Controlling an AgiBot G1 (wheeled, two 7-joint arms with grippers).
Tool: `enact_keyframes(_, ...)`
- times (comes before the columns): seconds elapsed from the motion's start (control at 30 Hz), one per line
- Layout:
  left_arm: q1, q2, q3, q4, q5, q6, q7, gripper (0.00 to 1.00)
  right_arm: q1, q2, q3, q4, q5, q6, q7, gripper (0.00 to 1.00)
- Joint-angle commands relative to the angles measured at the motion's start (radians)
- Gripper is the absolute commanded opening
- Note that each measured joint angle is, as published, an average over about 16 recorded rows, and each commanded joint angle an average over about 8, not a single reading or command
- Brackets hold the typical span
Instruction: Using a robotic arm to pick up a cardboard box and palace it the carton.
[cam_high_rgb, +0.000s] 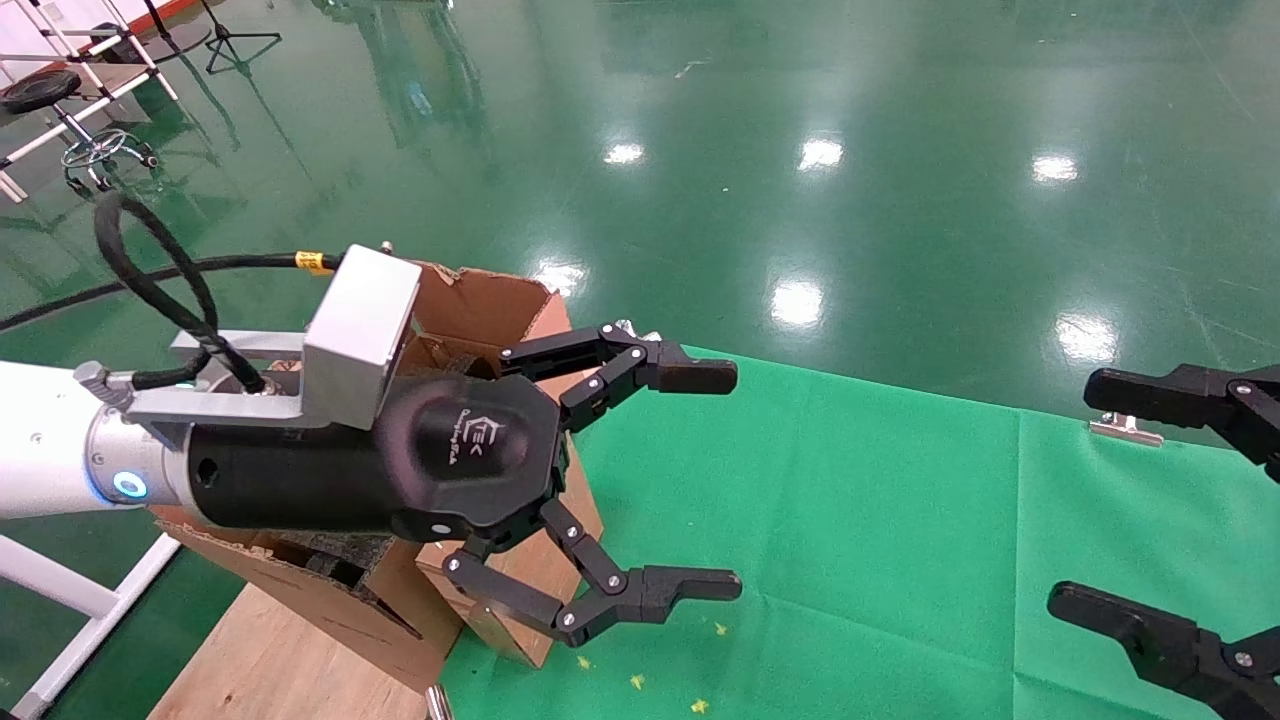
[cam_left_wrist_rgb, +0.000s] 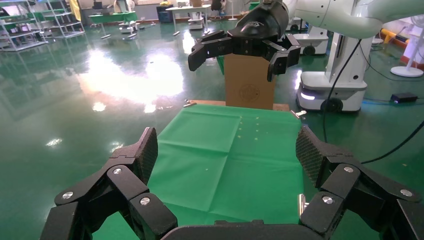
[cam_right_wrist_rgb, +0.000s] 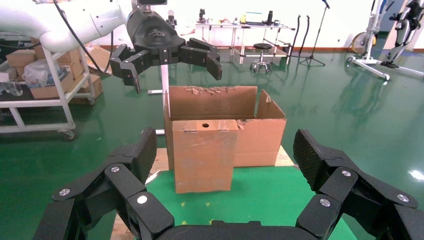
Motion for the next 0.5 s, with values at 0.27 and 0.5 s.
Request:
enact_keyframes(0.27,0.000,0.000,0.000,0.000,0.000,0.000,0.000,1.00,0.000,0.000,0.000,0.000,0.000,0.000,0.000,1.00)
enact_keyframes(0.5,0.000,-0.001,0.001,-0.001,0.002,0.000,0.000,1.00,0.000,0.000,0.000,0.000,0.000,0.000,0.000,0.98)
